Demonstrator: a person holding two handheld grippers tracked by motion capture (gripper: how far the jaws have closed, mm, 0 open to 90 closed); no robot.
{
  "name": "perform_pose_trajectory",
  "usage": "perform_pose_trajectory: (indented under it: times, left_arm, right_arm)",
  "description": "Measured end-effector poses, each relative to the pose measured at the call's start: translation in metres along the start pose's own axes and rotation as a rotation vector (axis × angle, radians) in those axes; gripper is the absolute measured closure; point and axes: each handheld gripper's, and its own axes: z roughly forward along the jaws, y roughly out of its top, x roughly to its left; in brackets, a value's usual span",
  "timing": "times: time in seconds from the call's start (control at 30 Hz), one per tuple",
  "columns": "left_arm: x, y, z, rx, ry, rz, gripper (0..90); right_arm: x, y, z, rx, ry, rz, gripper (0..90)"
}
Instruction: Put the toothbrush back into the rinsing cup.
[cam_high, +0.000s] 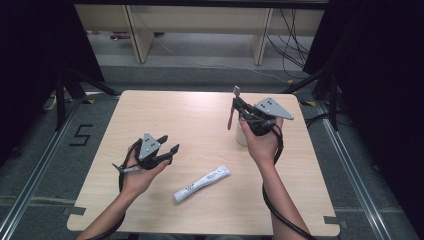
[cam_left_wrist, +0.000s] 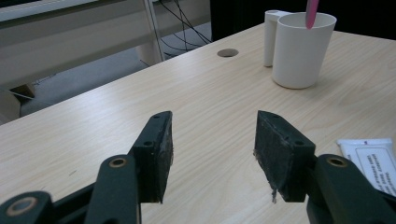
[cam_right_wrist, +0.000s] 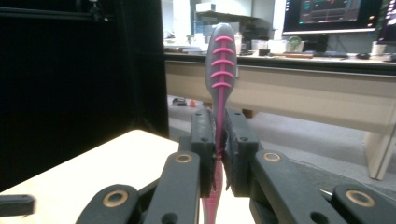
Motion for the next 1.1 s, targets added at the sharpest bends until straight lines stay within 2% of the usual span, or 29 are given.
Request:
perform_pose_trajectory:
  times: [0.03, 0.07, 0.17, 0.27, 0.33, 0.4, 0.47, 0.53, 0.6, 0.77, 0.9, 1.07, 1.1]
  left_arm:
    - [0.001, -0.001, -0.001, 0.000, 0.001, -0.004, 46.4]
    - [0.002, -0.002, -0.003, 0.002, 0.002, -0.005, 46.4]
    - [0.004, -0.005, -0.007, 0.003, 0.009, -0.018, 46.1]
    - [0.005, -0.007, -0.008, -0.001, 0.010, -0.025, 45.7]
    - [0.005, -0.008, -0.010, 0.003, 0.015, -0.030, 45.6]
    - [0.006, -0.009, -0.011, -0.007, 0.014, -0.035, 45.5]
    - [0.006, -0.011, -0.013, -0.001, 0.020, -0.039, 45.4]
    - [0.007, -0.012, -0.015, 0.004, 0.023, -0.041, 45.3]
    - [0.008, -0.014, -0.015, 0.005, 0.024, -0.044, 45.2]
    - [0.009, -0.015, -0.016, -0.004, 0.023, -0.050, 45.0]
    - [0.009, -0.017, -0.017, 0.005, 0.026, -0.057, 44.9]
    - [0.009, -0.018, -0.017, 0.002, 0.021, -0.058, 44.8]
    - [0.010, -0.018, -0.017, 0.001, 0.020, -0.058, 44.8]
  right_arm:
    - [-0.003, 0.002, 0.000, 0.001, -0.009, -0.006, 84.1]
    - [-0.004, 0.003, -0.001, 0.002, -0.015, 0.010, 84.0]
    - [-0.012, 0.006, 0.000, -0.002, -0.032, -0.019, 84.0]
    - [-0.017, 0.009, 0.000, 0.002, -0.046, -0.003, 84.0]
    - [-0.021, 0.011, 0.001, -0.003, -0.051, -0.018, 84.0]
    - [-0.023, 0.013, 0.002, 0.004, -0.063, 0.000, 84.0]
    - [-0.028, 0.014, 0.003, -0.005, -0.070, -0.022, 84.0]
    - [-0.031, 0.016, 0.004, 0.006, -0.081, -0.001, 84.0]
    - [-0.036, 0.016, 0.006, -0.005, -0.093, -0.018, 84.0]
    - [-0.043, 0.018, 0.009, -0.008, -0.109, -0.017, 84.0]
    - [-0.048, 0.019, 0.012, -0.003, -0.123, -0.005, 84.0]
    - [-0.054, 0.021, 0.016, -0.017, -0.147, -0.014, 84.0]
    - [-0.054, 0.022, 0.017, -0.017, -0.155, 0.003, 84.0]
